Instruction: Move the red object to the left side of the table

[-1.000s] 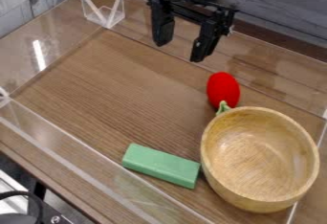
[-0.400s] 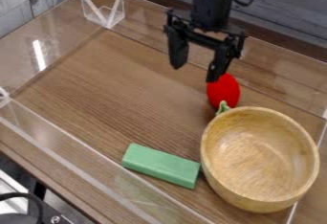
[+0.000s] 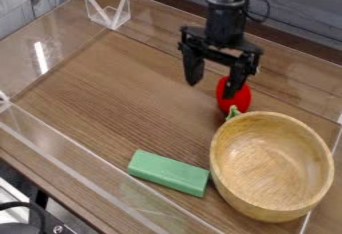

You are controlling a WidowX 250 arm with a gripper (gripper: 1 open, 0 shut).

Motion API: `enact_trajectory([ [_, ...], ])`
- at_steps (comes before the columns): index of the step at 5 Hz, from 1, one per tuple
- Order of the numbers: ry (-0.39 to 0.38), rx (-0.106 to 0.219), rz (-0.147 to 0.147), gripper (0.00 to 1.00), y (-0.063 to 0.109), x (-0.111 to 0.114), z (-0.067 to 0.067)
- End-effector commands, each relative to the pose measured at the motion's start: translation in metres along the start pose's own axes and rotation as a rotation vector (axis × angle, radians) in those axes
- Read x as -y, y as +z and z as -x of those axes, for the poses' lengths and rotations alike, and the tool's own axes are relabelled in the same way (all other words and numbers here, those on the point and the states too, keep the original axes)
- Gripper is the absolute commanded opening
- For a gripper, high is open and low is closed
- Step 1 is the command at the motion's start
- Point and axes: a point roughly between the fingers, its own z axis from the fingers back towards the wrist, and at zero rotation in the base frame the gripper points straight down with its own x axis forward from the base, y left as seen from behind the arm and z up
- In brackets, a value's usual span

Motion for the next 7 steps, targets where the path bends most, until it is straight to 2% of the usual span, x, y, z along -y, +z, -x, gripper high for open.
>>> enact_trajectory([
  [1,-0.008,0.055,0.011,1.0,0.001,0.007,-0.01],
  [3,-0.026,0.099,0.029,1.0,-0.012,0.008,-0.029],
  [5,-0.029,0.161,0.05,1.0,-0.002,0.007,-0.04],
  [7,-0.019,0.197,0.059,1.0,0.003,0.004,-0.046],
])
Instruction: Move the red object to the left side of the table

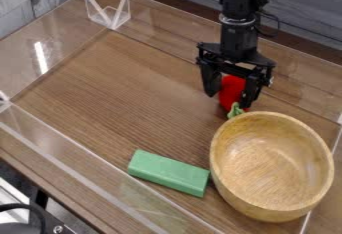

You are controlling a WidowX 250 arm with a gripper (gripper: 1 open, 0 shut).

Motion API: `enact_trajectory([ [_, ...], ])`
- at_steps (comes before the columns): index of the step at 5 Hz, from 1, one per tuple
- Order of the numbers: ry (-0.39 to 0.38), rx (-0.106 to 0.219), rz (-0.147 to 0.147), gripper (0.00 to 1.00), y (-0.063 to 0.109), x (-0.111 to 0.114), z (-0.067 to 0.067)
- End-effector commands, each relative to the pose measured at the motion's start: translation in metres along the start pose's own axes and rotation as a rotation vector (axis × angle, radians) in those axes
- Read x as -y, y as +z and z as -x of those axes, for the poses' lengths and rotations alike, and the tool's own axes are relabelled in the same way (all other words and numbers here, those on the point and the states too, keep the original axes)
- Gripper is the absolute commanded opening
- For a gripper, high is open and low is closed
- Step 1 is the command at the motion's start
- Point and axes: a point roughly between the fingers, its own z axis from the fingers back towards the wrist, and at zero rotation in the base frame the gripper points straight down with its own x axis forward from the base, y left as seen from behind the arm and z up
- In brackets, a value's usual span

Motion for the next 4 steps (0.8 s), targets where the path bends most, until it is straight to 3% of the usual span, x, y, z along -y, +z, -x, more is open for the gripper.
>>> enact_trajectory([
  [1,0.004,0.084,0.0,1.0,0.0177,-0.0006,-0.0164],
  [4,0.023,0.109,-0.008,1.0,0.0095,-0.0046,-0.0251],
])
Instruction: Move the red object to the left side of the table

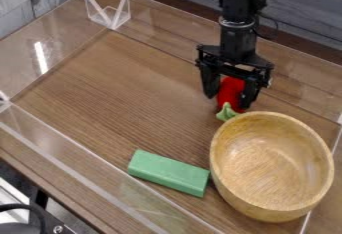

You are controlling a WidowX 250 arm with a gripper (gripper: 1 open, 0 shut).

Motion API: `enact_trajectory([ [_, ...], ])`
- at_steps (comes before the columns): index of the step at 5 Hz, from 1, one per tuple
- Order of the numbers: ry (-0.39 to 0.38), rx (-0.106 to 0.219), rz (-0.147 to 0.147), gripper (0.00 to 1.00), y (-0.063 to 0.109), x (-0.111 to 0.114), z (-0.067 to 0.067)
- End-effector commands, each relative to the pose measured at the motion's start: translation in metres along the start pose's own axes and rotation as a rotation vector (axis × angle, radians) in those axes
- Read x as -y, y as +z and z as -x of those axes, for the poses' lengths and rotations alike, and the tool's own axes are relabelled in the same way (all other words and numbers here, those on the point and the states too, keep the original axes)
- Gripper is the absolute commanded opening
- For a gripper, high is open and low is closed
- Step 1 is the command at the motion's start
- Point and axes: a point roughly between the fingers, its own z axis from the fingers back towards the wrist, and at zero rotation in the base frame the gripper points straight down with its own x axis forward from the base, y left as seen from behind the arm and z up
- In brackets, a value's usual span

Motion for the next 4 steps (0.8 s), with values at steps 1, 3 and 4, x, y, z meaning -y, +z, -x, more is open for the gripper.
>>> enact_trajectory([
  [1,0.005,0.083,0.006,1.0,0.022,-0.001,-0.016],
  [3,0.012,0.121,0.014,1.0,0.033,-0.001,-0.019],
  [4,0.016,0.132,0.012,1.0,0.033,-0.001,-0.017],
])
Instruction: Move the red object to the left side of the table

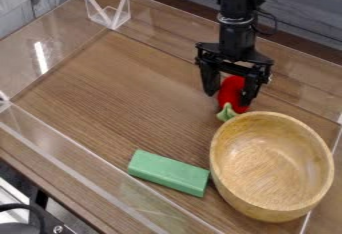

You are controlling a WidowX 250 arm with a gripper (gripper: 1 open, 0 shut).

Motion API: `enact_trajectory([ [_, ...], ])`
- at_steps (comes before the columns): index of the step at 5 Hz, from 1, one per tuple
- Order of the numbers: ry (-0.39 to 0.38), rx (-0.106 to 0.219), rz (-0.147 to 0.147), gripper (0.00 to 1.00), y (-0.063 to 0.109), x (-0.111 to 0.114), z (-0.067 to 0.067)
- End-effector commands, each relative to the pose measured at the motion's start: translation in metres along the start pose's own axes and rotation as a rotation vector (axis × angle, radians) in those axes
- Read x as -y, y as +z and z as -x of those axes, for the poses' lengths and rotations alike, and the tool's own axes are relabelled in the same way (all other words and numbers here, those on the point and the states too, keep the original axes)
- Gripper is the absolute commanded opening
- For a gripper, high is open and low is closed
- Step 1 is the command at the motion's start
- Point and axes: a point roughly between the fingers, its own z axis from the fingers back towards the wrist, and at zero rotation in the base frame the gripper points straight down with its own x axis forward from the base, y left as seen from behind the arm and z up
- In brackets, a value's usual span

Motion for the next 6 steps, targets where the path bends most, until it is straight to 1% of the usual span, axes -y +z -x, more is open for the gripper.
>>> enact_trajectory([
  [1,0.003,0.085,0.002,0.0,0.025,0.001,-0.009],
  [2,0.005,0.093,0.013,0.0,0.031,0.001,-0.01],
  [3,0.004,0.111,0.032,0.0,0.043,0.0,-0.011],
  [4,0.003,0.136,0.046,0.0,0.059,0.0,-0.013],
  [5,0.001,0.177,0.059,0.0,0.081,-0.002,-0.016],
  [6,-0.005,0.194,0.06,0.0,0.094,-0.009,-0.015],
])
